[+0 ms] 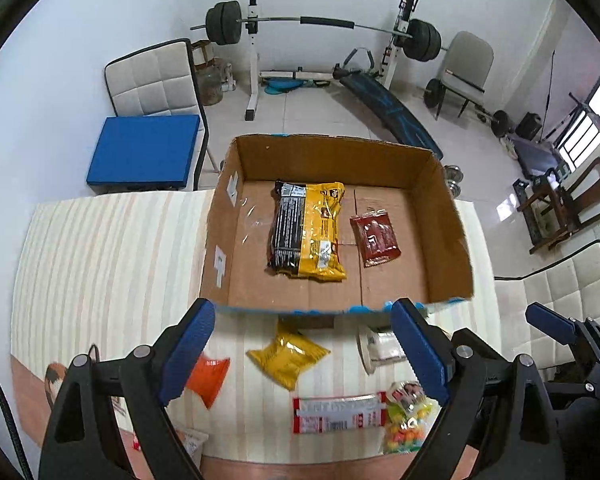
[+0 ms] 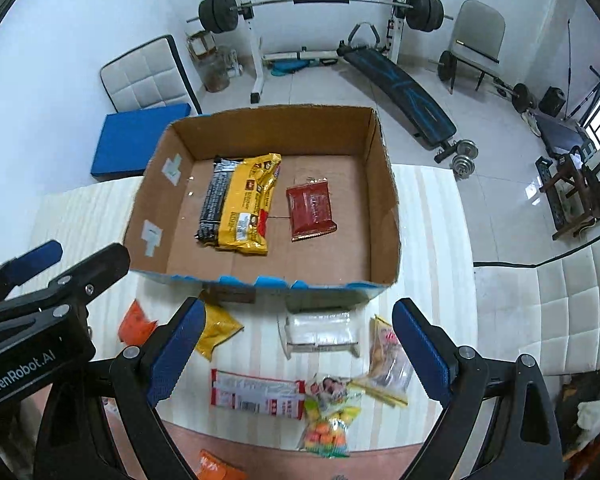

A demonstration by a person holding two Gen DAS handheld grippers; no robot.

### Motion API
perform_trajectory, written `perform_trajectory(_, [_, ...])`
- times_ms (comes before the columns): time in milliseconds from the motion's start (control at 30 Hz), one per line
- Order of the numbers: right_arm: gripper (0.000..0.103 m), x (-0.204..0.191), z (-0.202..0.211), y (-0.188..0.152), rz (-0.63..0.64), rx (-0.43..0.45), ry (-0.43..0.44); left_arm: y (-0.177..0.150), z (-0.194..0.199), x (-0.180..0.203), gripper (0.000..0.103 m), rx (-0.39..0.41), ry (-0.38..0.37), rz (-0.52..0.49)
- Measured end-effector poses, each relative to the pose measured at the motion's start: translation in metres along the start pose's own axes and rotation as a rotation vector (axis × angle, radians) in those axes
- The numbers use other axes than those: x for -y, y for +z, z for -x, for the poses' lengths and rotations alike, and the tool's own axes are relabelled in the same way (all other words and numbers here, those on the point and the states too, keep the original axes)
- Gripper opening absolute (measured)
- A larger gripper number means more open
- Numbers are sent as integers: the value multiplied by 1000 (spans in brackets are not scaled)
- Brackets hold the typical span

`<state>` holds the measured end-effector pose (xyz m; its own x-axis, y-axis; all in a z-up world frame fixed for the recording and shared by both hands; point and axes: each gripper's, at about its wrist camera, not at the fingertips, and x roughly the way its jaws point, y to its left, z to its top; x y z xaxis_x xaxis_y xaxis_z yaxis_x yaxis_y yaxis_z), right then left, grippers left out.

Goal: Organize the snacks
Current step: 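Grasp the orange packet with the left tool while the right tool grasps the candy-ball bag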

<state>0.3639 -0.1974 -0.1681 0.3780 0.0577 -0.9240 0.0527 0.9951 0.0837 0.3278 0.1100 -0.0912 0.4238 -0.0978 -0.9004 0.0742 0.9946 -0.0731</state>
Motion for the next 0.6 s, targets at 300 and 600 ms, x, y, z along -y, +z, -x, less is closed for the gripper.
perform_trajectory(300, [97,4,26,-66,-35,-41,45,-67,20,-10,90,-43,-22,33])
perform_trajectory(600, [97,24,-19,-166,-87,-262,60,-188,-37,-20,90,-326,-47,-1])
